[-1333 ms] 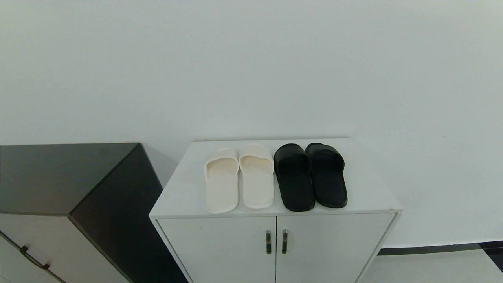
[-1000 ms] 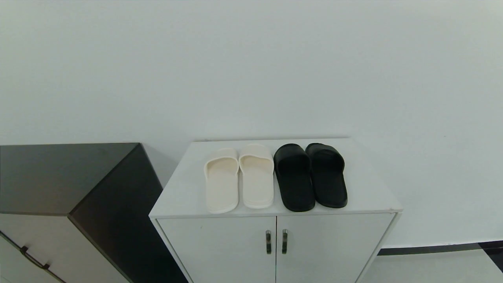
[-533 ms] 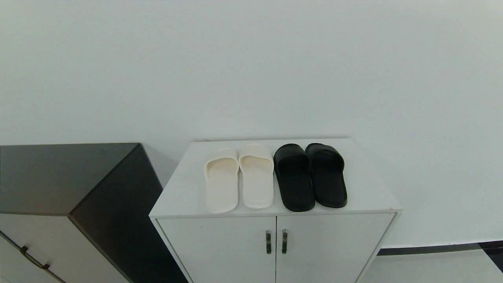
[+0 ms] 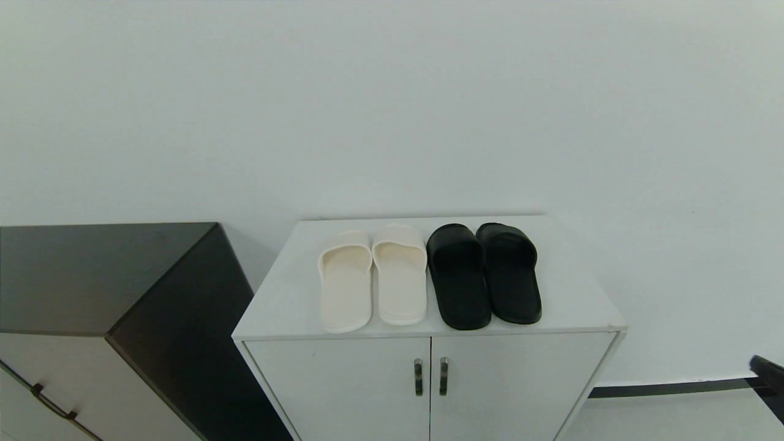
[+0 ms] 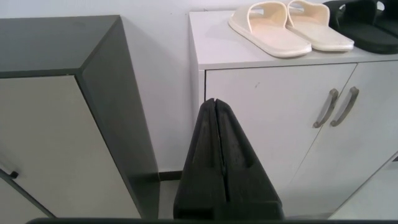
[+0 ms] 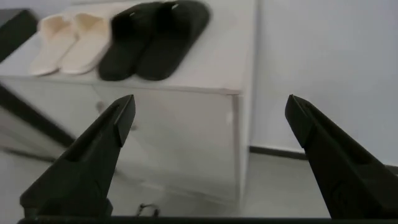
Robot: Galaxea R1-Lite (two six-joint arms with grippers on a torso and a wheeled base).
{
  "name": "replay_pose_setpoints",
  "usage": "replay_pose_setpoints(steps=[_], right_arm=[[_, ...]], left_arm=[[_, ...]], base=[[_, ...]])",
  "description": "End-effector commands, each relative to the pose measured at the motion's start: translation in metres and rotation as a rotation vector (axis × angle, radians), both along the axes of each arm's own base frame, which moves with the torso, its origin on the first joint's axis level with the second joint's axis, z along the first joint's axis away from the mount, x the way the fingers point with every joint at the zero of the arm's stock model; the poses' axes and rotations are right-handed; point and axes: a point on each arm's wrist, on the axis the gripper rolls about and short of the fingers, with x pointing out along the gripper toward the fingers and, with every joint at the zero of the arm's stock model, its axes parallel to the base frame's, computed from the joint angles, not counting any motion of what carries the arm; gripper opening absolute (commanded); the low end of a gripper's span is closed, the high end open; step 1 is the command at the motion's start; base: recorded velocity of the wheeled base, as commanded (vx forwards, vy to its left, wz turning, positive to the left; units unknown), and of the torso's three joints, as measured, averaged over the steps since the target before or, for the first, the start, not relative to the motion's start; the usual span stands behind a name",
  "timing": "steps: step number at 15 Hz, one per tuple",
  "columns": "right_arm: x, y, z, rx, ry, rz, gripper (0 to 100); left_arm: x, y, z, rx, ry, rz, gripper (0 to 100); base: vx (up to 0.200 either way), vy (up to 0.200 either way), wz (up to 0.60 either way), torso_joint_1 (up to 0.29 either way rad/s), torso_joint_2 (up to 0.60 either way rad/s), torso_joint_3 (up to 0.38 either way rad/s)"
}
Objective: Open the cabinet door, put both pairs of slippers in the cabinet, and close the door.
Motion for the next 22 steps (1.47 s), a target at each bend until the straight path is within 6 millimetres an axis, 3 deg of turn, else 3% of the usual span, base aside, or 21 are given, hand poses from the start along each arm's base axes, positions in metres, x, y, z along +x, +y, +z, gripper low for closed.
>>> replay_pose_setpoints(steps=[1, 5, 7, 12, 14, 15, 22], right_arm=[[0.028, 0.065, 0.006, 0.042, 0.138, 0.14, 100], [0.061, 0.126, 0.012, -0.006, 0.19, 0.164, 100], [0.081, 0.147, 0.011, 0.015, 0.181, 0.147, 100], [0.133, 0.193, -0.011, -0.019, 0.124, -0.06, 100], [0.145, 0.201, -0.016, -0.031, 0.11, -0.118, 100], [0.168, 0.207, -0.022, -0.04, 0.087, -0.206, 100], [0.225, 0.223, -0.04, -0.089, 0.034, -0.24, 100]], left_arm=[[0.0, 0.0, 0.0, 0.008, 0.001, -0.002, 0], [0.0, 0.0, 0.0, 0.017, 0.001, -0.009, 0], [0.0, 0.0, 0.0, 0.017, 0.001, -0.009, 0], [0.0, 0.0, 0.0, 0.017, 0.001, -0.009, 0], [0.0, 0.0, 0.0, 0.017, 0.001, -0.009, 0], [0.0, 0.0, 0.0, 0.017, 0.001, -0.009, 0], [0.0, 0.0, 0.0, 0.017, 0.001, -0.009, 0]], base=[[0.0, 0.0, 0.0, 0.0, 0.0, 0.0], [0.0, 0.0, 0.0, 0.0, 0.0, 0.0], [0.0, 0.0, 0.0, 0.0, 0.0, 0.0], [0.0, 0.0, 0.0, 0.0, 0.0, 0.0], [0.0, 0.0, 0.0, 0.0, 0.0, 0.0], [0.0, 0.0, 0.0, 0.0, 0.0, 0.0], [0.0, 0.0, 0.0, 0.0, 0.0, 0.0]])
